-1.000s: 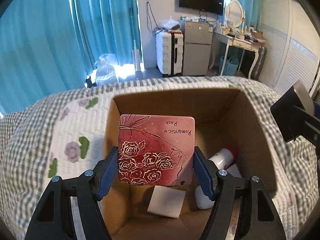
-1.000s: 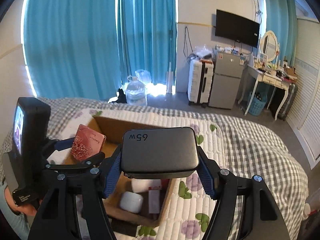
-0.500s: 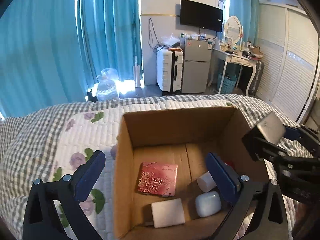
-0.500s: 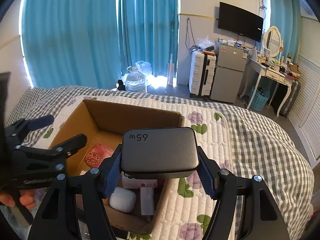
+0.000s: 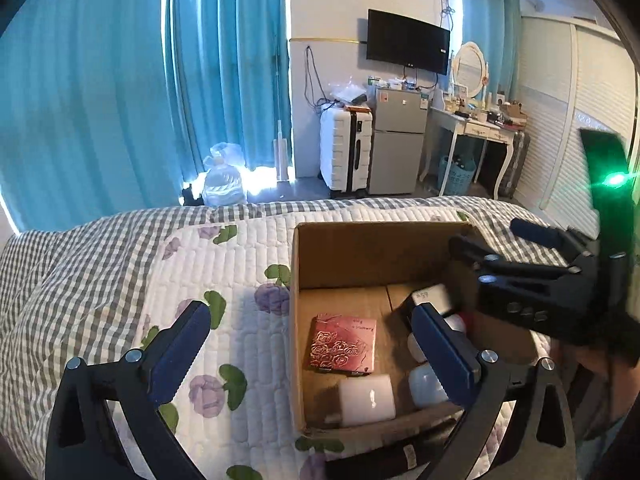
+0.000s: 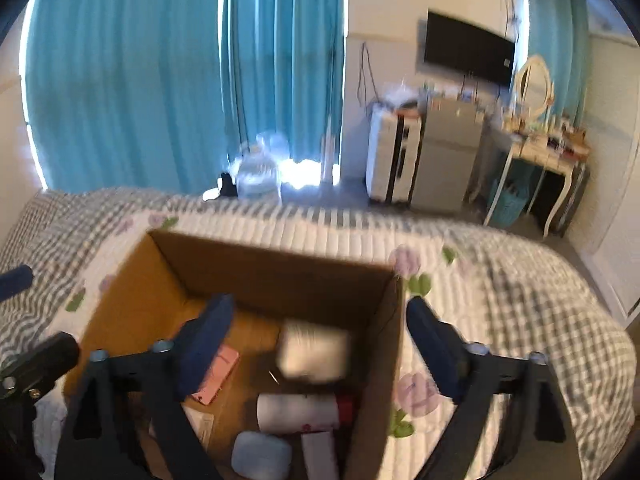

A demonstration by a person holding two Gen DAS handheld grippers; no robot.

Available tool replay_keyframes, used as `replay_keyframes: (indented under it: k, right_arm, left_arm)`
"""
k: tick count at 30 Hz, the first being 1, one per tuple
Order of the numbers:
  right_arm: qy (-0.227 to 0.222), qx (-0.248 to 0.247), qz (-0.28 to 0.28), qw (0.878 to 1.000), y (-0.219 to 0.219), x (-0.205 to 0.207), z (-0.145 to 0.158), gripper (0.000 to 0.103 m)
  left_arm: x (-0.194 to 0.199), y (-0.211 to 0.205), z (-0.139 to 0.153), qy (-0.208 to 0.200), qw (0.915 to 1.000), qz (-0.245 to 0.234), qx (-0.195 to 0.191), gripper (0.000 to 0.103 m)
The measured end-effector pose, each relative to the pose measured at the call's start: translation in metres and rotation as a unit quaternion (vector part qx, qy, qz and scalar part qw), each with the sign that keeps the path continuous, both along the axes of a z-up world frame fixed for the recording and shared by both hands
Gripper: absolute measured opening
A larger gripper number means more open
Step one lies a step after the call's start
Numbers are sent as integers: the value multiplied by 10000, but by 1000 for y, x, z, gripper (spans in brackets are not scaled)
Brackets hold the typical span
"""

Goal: Organize rigid objects
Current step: 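Grasp the white hair dryer with the right tool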

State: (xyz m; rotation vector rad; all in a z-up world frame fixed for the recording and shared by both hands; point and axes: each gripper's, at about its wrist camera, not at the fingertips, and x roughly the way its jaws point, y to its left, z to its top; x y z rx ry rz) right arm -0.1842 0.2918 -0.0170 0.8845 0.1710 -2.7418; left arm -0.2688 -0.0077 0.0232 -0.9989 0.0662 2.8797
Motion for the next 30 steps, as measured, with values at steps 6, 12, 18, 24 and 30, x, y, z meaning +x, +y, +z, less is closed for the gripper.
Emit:
replay_keyframes:
  k: [6, 12, 18, 24, 30]
  right_arm:
    - [-159, -12, 92, 9998, 17, 53, 29, 91]
    - [-145, 116, 90, 9998, 32, 127, 52, 91]
    - [-399, 236, 53, 9989, 36, 189, 39, 91]
    - [-686, 232, -205, 9972, 33, 220, -12, 91]
    - [-1492, -16, -477, 9877, 26, 210, -71, 91]
  left_arm:
    - [40, -9, 24, 136, 9997, 167, 109, 102]
    - [96, -16, 44, 210, 9991, 307, 221, 102]
    - [138, -19, 31, 78, 9989, 439, 110, 102]
    - [161, -22, -18, -138, 9991, 390, -19, 102]
    - [157, -34, -78, -525, 9966, 631, -25, 102]
